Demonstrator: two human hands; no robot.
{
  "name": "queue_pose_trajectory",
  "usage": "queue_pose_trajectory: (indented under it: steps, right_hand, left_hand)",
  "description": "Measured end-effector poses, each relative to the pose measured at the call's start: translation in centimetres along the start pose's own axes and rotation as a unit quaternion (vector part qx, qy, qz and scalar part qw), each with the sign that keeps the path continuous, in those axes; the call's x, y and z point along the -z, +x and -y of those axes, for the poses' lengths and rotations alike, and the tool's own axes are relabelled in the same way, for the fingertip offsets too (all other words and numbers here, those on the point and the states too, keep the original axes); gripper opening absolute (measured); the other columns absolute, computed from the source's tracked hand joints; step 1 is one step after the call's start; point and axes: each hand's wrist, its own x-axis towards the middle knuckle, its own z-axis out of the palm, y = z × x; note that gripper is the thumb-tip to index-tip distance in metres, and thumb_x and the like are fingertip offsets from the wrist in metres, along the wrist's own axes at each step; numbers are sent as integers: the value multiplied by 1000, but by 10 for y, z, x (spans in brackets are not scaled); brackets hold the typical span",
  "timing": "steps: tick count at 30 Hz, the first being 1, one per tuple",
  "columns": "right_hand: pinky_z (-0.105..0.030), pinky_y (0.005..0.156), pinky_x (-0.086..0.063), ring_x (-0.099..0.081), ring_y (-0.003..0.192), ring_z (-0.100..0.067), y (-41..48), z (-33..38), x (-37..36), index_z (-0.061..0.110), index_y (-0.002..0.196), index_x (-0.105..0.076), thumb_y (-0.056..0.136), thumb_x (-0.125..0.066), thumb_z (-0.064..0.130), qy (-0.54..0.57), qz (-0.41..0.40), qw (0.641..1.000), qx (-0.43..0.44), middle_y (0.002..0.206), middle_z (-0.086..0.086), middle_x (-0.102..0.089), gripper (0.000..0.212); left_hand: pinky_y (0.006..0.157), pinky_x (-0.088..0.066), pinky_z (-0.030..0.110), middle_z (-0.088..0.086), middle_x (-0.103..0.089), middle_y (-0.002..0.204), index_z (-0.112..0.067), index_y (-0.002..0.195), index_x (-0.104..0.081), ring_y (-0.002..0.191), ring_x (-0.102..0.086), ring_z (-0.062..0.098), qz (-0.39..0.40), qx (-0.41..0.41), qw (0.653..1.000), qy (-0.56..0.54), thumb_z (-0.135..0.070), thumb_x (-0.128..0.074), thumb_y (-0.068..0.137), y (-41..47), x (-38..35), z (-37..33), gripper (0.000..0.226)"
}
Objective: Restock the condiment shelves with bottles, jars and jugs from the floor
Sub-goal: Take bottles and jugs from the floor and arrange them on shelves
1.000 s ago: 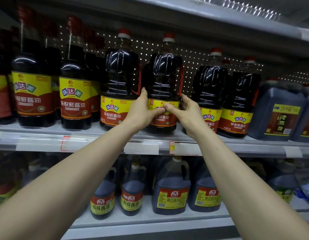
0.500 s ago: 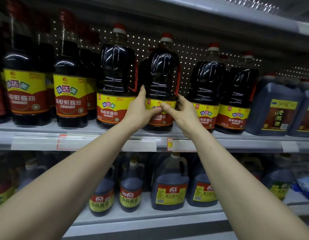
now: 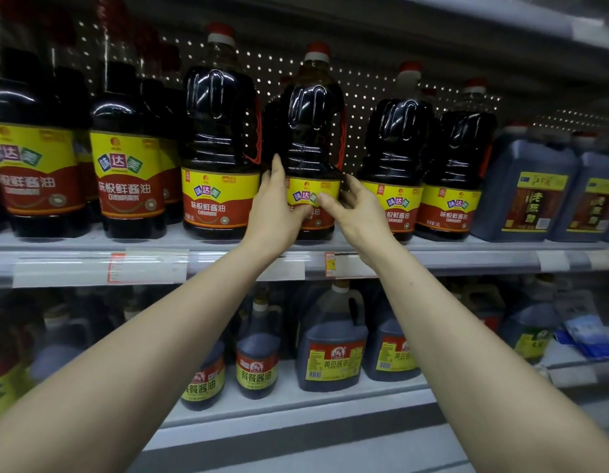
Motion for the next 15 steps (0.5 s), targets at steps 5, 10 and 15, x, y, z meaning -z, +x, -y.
queue_pose_trajectory:
  steps: [5, 10, 15]
  right_hand:
    - [-37, 108, -47, -54, 123, -3, -22, 4, 13, 23, 152, -38, 92, -71, 31, 1, -23, 1000, 5, 144, -1, -55, 69]
    - [-24, 101, -45, -54, 117, 8, -47, 10, 30, 24, 152, -38, 92, -72, 35, -32, -44, 998, 10, 136, 9, -57, 70]
    - [-40, 115, -41, -44, 140, -15, -79, 22, 55, 22, 155, -34, 92, -71, 32, -40, -41, 998, 5, 155, -6, -44, 73]
  left_hand:
    - [115, -30, 31, 7, -32, 157, -13, 157, -17, 143, -34, 21, -25, -30, 999, -3, -21, -71, 89, -11, 3, 0, 87]
    - [115, -33, 32, 5, -41, 153, -16, 152, -34, 140, -38, 20, -72, -73, 995, -19, -19, -67, 92, -34, 4, -13, 68]
    - [109, -38, 33, 2, -52, 144, -16, 146, -44, 133, -47, 18, -44, -113, 991, -50, -18, -68, 91, -60, -2, -36, 61]
